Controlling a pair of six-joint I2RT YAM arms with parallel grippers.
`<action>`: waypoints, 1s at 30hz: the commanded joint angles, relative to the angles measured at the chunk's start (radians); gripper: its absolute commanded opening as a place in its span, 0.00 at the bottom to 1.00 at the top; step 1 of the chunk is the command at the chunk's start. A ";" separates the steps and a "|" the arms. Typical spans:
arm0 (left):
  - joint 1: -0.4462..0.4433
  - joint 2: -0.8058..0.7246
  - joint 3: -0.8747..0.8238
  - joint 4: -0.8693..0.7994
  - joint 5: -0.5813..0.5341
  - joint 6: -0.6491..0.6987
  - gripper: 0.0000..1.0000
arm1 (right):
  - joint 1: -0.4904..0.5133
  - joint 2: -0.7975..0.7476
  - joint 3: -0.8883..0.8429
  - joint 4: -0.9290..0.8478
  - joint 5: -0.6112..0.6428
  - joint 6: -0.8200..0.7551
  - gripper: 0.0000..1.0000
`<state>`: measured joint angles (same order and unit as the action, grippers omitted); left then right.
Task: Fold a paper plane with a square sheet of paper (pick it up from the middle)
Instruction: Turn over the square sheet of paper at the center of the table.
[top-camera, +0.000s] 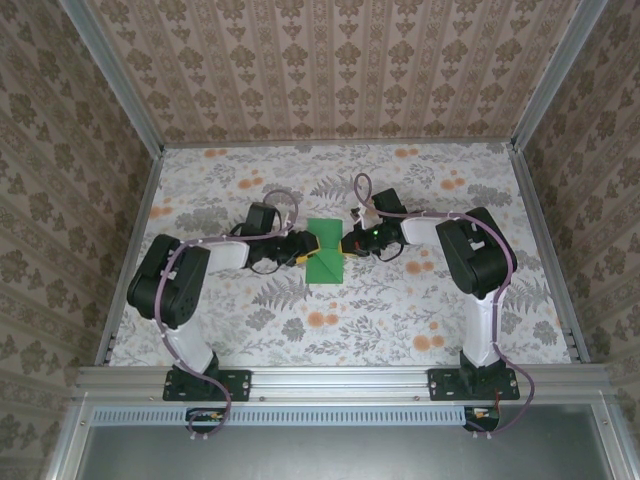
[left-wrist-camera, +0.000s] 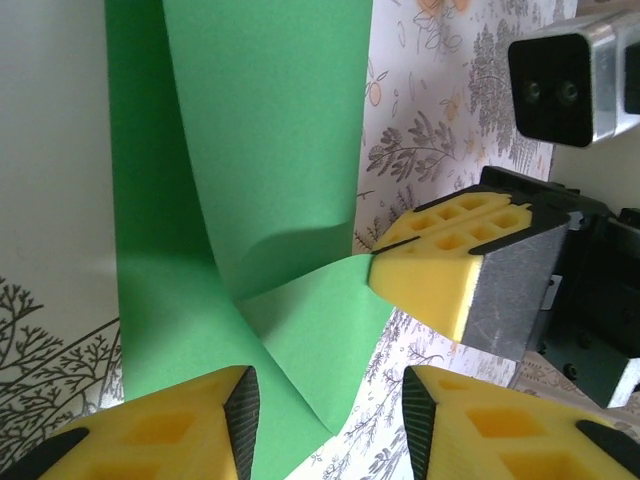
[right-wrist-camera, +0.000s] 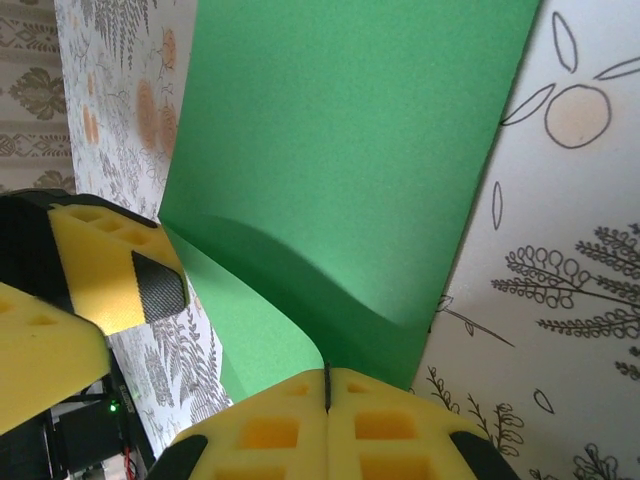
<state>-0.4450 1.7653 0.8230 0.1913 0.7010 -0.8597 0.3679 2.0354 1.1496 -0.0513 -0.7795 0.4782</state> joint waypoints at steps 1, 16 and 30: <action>-0.005 0.029 0.029 0.004 0.020 0.034 0.45 | -0.008 -0.031 -0.013 0.006 -0.011 0.007 0.05; -0.005 0.118 0.068 0.082 0.074 0.040 0.24 | -0.020 -0.045 -0.011 0.000 -0.029 0.016 0.08; -0.005 0.124 0.088 0.070 0.041 0.128 0.06 | -0.082 -0.294 -0.080 -0.053 0.139 0.083 0.60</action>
<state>-0.4454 1.8843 0.8780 0.2726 0.7498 -0.7845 0.3027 1.8259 1.0988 -0.0715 -0.7204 0.5442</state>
